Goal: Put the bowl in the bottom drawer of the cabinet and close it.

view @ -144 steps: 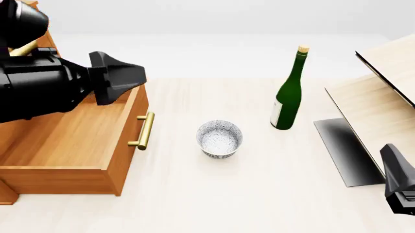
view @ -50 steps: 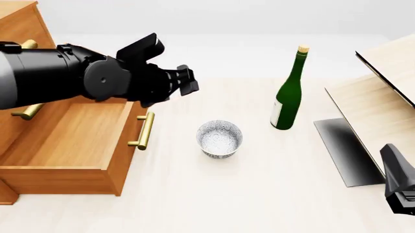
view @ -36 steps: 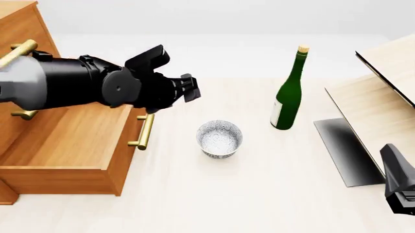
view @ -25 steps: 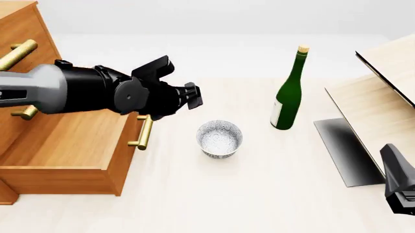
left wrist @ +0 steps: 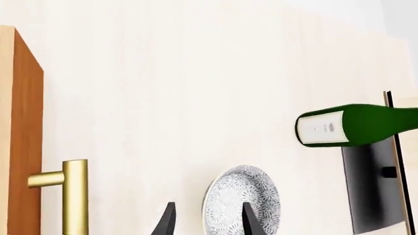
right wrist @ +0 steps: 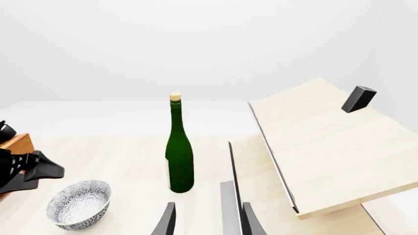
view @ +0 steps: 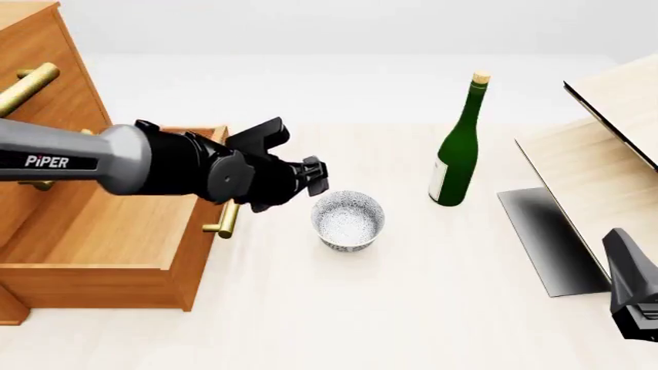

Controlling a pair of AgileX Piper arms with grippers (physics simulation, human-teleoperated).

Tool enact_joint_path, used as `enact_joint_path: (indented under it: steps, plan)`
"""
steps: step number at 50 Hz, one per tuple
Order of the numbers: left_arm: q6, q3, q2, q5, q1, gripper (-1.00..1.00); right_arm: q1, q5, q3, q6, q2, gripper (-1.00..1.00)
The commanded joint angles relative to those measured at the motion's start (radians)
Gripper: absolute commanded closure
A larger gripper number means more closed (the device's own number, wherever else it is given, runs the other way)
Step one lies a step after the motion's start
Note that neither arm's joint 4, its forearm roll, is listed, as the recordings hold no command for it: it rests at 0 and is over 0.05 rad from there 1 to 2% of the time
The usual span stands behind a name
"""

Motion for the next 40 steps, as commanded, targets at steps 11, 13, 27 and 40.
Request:
enact_joint_path:
  steps: [11, 13, 27, 40]
  plan:
    - [-0.03, 0.023, 0.076, -0.043, 0.004, -1.0, 0.0, 0.0, 0.0, 0.0, 0.0, -1.0]
    - [-0.04, 0.029, 0.083, -0.053, -0.003, -1.0, 0.0, 0.0, 0.0, 0.0, 0.0, -1.0]
    - [-0.044, 0.024, 0.123, -0.069, -0.012, -1.0, 0.0, 0.0, 0.0, 0.0, 0.0, -1.0]
    - [-0.049, 0.017, 0.159, -0.083, -0.012, -1.0, 0.0, 0.0, 0.0, 0.0, 0.0, -1.0]
